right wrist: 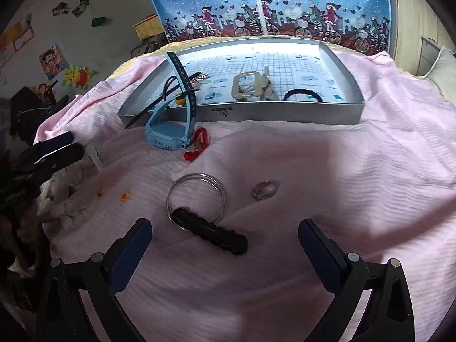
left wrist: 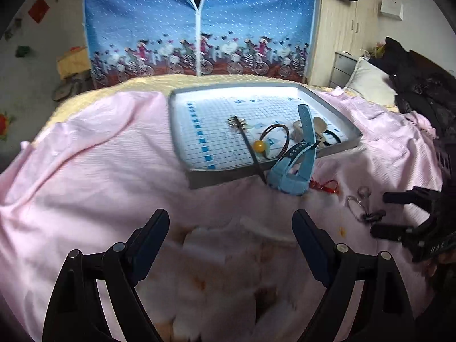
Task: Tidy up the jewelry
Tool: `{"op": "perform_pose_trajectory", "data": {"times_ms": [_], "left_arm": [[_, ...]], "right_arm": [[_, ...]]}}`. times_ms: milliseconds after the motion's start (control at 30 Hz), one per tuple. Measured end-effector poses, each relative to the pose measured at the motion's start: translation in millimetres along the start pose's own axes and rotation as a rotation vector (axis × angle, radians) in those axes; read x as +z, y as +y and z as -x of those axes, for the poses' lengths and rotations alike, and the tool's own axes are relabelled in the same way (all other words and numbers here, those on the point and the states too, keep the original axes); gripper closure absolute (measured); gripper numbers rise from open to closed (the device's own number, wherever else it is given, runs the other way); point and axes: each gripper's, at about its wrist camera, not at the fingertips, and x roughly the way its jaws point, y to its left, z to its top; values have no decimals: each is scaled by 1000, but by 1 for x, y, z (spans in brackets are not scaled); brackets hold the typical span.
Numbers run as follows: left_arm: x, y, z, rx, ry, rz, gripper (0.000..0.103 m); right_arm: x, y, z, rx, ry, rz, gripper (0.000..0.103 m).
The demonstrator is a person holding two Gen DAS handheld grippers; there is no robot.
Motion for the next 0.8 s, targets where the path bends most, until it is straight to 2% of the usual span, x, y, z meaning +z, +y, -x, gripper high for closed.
{"op": "perform_pose_trajectory", "data": {"times_ms": [133,300,367,500,600,800], "left_arm": [[9,7,-17,-81,44,-32,19],[5,2,-18,-146,55,-93,19],[1,-1,-14,-166,47,-116,19],[-4,-9,-14,-208,66,-158,21],[-8,-17,-13,-238,98,-197,27],[-16,-27,-4,-306,130,-201,27]], "right_arm": [[2,-3,2,63,-20,-3,2],[4,4,2,122,-7,22,38],[2,4,-1,120,23,24,45],[1,-2,2,150,46,-14,48],[-4,-9,6,179,55,-67,50],[-7,-15,10,200,53,-110,50]]}}
